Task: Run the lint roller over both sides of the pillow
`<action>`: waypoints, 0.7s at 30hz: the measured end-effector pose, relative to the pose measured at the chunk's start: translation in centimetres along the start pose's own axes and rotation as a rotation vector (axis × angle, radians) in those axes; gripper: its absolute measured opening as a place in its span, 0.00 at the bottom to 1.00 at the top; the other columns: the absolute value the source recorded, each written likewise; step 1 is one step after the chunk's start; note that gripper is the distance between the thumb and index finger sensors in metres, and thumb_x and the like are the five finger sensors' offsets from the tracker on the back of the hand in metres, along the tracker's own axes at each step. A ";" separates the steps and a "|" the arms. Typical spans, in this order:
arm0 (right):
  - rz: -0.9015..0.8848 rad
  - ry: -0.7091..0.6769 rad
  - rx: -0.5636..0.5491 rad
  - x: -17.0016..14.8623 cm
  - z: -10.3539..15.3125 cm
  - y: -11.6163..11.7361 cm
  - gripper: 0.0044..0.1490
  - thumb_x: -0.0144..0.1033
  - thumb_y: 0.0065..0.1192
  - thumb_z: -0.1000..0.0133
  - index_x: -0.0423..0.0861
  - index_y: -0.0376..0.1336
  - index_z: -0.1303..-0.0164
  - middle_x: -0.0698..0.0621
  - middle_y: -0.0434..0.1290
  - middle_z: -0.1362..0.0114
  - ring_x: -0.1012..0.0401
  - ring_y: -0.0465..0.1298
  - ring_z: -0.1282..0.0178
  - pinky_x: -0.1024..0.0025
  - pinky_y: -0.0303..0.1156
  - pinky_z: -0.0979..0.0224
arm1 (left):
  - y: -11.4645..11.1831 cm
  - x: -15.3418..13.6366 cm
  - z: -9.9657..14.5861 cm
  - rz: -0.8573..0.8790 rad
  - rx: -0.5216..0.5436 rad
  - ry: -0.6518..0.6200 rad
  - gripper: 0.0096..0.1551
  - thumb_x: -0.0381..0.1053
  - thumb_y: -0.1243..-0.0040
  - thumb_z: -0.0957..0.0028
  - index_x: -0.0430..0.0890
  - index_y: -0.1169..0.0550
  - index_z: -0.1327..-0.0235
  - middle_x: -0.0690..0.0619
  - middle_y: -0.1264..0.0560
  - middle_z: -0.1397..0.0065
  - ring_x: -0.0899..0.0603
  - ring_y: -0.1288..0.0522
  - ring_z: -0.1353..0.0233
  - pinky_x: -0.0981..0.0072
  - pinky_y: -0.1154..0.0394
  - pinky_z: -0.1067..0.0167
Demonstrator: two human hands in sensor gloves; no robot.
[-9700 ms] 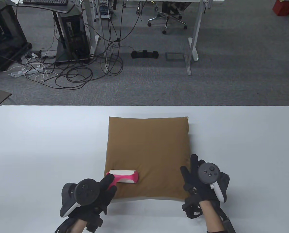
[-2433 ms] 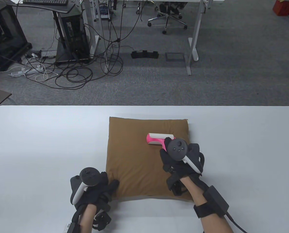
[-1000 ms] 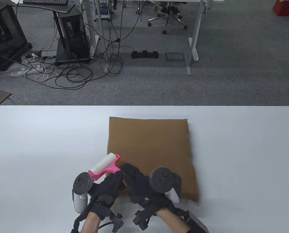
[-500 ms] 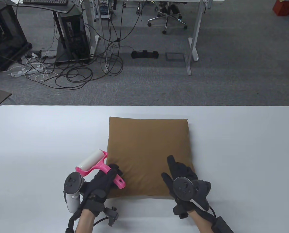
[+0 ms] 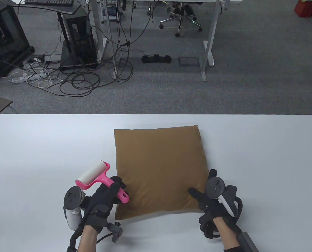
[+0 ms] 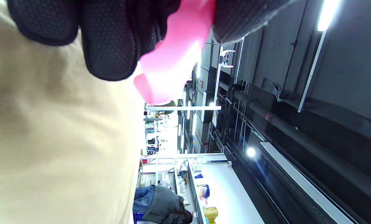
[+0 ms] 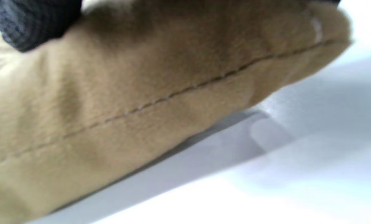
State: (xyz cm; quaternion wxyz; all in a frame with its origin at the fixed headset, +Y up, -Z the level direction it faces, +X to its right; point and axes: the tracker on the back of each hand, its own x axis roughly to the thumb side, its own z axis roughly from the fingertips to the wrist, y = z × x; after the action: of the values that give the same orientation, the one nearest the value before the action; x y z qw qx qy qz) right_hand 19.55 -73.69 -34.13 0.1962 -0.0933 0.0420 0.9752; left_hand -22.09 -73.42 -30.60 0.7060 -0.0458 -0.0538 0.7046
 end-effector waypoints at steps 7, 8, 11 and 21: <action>0.034 0.014 -0.178 -0.4 0.0 -2.6 0.60 0.61 0.52 0.42 0.37 0.36 0.15 0.33 0.71 0.35 0.47 0.75 0.49 0.44 0.71 0.46 | 0.2 0.0 0.0 -0.037 0.005 0.010 0.38 0.59 0.46 0.42 0.36 0.36 0.28 0.36 0.30 0.30 0.36 0.20 0.41 0.33 0.30 0.41; 0.017 0.037 -0.205 -1.1 -0.1 -3.1 0.59 0.60 0.53 0.42 0.37 0.36 0.15 0.34 0.71 0.36 0.47 0.75 0.49 0.44 0.71 0.47 | 0.2 0.0 0.0 -0.040 0.007 0.013 0.38 0.59 0.46 0.43 0.36 0.36 0.28 0.36 0.30 0.30 0.36 0.20 0.41 0.33 0.30 0.41; -0.026 0.120 -0.247 -3.4 -0.3 -4.5 0.57 0.57 0.54 0.41 0.38 0.36 0.15 0.33 0.70 0.36 0.48 0.75 0.50 0.45 0.71 0.48 | 0.3 0.0 0.0 -0.040 0.011 0.018 0.38 0.59 0.46 0.43 0.36 0.36 0.28 0.35 0.30 0.30 0.36 0.20 0.41 0.33 0.30 0.41; -0.172 0.427 -0.352 -10.8 -0.5 -7.3 0.51 0.49 0.51 0.37 0.39 0.35 0.15 0.32 0.67 0.33 0.45 0.73 0.48 0.43 0.69 0.45 | 0.7 -0.1 0.3 -0.084 0.108 0.063 0.37 0.60 0.43 0.44 0.41 0.33 0.26 0.39 0.29 0.29 0.32 0.27 0.34 0.31 0.36 0.37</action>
State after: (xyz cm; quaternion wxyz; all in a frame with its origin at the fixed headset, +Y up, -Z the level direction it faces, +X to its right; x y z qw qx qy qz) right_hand 32.29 -71.05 -32.84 0.2456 -0.3324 -0.0956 0.9056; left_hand -22.86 -73.52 -30.40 0.7379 -0.0274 0.0046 0.6743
